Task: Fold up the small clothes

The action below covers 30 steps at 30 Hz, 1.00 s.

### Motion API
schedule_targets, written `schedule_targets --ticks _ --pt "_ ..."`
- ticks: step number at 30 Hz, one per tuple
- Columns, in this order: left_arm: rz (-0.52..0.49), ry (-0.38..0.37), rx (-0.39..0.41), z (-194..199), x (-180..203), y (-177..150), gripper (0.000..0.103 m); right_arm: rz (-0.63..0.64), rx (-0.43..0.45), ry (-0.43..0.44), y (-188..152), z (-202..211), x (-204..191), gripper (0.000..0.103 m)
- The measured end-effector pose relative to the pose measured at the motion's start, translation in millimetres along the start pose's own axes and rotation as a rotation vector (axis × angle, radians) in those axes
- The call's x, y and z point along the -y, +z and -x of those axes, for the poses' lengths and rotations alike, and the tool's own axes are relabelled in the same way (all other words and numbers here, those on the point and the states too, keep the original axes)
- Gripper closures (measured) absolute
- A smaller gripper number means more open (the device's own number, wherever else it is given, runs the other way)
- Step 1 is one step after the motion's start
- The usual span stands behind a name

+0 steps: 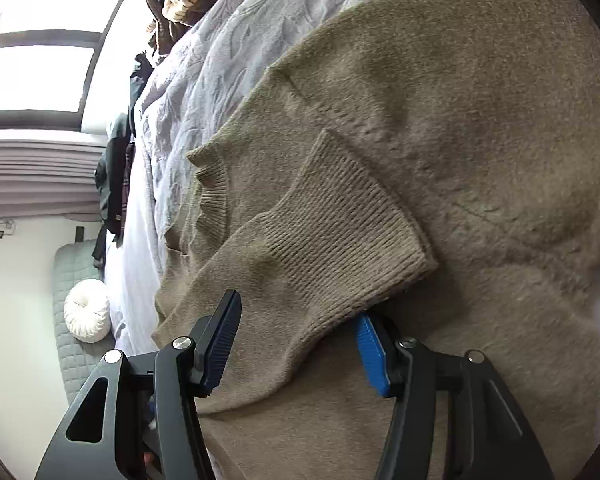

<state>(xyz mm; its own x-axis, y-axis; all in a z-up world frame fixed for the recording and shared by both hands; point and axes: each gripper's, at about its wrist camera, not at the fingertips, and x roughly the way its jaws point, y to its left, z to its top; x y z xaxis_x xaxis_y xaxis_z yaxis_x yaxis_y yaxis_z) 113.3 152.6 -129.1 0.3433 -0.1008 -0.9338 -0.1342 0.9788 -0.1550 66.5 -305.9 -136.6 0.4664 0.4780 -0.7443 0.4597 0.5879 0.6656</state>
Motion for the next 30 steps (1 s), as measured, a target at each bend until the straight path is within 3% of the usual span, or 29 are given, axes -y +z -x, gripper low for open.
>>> schedule_targets --ticks 4,6,7,8,9,10,11,14,18,23,25,27,29,30 --pt "0.005 -0.078 -0.069 -29 1 25 0.001 0.0 -0.006 0.003 6 -8 1 0.043" --pt "0.015 -0.104 -0.061 -31 1 32 0.013 0.003 -0.006 0.002 4 -5 3 0.043" --pt "0.017 -0.119 -0.055 -31 2 33 0.04 0.006 -0.007 0.002 5 -6 2 0.043" --pt "0.02 -0.15 -0.053 -29 2 34 0.079 0.009 -0.007 0.002 5 -6 2 0.043" --pt "0.026 -0.192 -0.06 -28 2 34 0.092 0.015 -0.007 0.0 5 -6 1 0.044" --pt "0.038 -0.22 -0.045 -22 0 34 0.091 0.024 -0.004 -0.005 5 -7 -1 0.064" --pt "0.034 -0.234 -0.018 -15 -2 34 0.091 0.036 -0.002 -0.014 6 -8 -5 0.095" --pt "0.031 -0.263 0.022 0 -10 31 0.091 0.118 -0.007 -0.013 8 -7 -25 0.095" --pt "0.031 -0.243 -0.01 -12 -20 30 0.091 0.264 0.035 0.036 13 2 -59 0.095" --pt "0.058 -0.211 -0.021 -25 -17 28 0.091 0.136 0.005 -0.075 12 -9 -14 0.095" --pt "0.036 -0.19 -0.015 -22 -9 28 0.091 0.077 -0.007 -0.069 5 -9 5 0.095" --pt "0.002 -0.133 -0.007 -16 -5 27 0.073 0.057 0.001 -0.054 -2 -5 13 0.095" --pt "-0.03 -0.015 0.03 -5 -2 27 0.044 0.06 0.002 -0.062 -4 -4 12 0.095" --pt "-0.04 0.015 0.057 3 -2 26 0.043 0.059 -0.001 -0.064 -3 -4 12 0.094"
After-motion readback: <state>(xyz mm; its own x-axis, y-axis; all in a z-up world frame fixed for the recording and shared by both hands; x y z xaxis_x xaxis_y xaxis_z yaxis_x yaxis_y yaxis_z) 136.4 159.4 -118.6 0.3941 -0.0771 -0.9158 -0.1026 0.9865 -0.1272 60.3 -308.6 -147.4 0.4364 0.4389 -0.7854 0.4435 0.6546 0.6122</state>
